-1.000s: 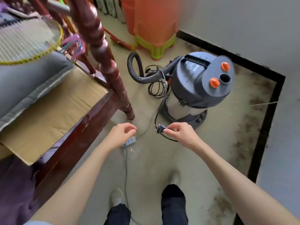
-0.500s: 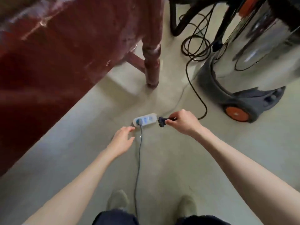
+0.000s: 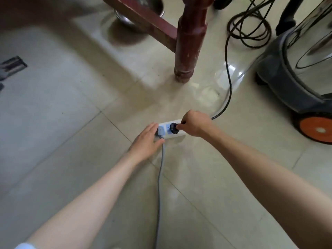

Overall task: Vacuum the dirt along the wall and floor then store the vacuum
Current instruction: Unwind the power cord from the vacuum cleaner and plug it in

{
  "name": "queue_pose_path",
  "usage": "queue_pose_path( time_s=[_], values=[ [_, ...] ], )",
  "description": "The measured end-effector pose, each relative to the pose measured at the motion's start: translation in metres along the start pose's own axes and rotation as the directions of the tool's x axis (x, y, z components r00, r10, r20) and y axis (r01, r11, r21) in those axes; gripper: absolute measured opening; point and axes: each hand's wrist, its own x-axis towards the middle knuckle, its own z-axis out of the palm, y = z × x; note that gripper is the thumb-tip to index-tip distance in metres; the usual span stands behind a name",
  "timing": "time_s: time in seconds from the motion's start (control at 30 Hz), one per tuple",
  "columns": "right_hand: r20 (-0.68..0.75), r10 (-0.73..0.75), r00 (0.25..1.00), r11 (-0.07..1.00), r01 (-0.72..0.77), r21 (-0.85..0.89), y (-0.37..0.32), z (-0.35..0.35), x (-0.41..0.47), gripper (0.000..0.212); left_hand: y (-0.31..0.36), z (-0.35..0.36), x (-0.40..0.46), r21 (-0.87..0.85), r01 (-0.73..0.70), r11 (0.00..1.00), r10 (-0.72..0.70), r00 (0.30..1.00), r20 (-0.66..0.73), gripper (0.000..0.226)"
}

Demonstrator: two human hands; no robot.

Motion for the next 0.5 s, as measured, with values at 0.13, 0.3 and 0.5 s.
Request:
queue_pose_path(
  time_s=[0.13, 0.3, 0.5],
  values=[
    [-0.023, 0.026, 0.999, 0.999, -0.026, -0.024, -0.005, -0.002, 0.002, 0.033, 0.0, 0.007, 0.003, -0.057, 0.006, 0.998, -0.01, 0.997, -0.072, 0.063],
    [-0.022, -0.001, 1.0, 0.996, -0.001, -0.09, -0.022, -0.007, 0.0, 0.028, 0.0, 0.009, 0.001, -0.094, 0.007, 0.996, -0.014, 0.997, -0.081, 0.062],
    [-0.011, -0.034, 0.999, 0.982, 0.031, -0.189, -0.038, -0.013, -0.003, 0.031, -0.002, 0.012, 0.002, -0.081, 0.011, 0.997, -0.017, 0.997, -0.077, 0.061]
  ],
)
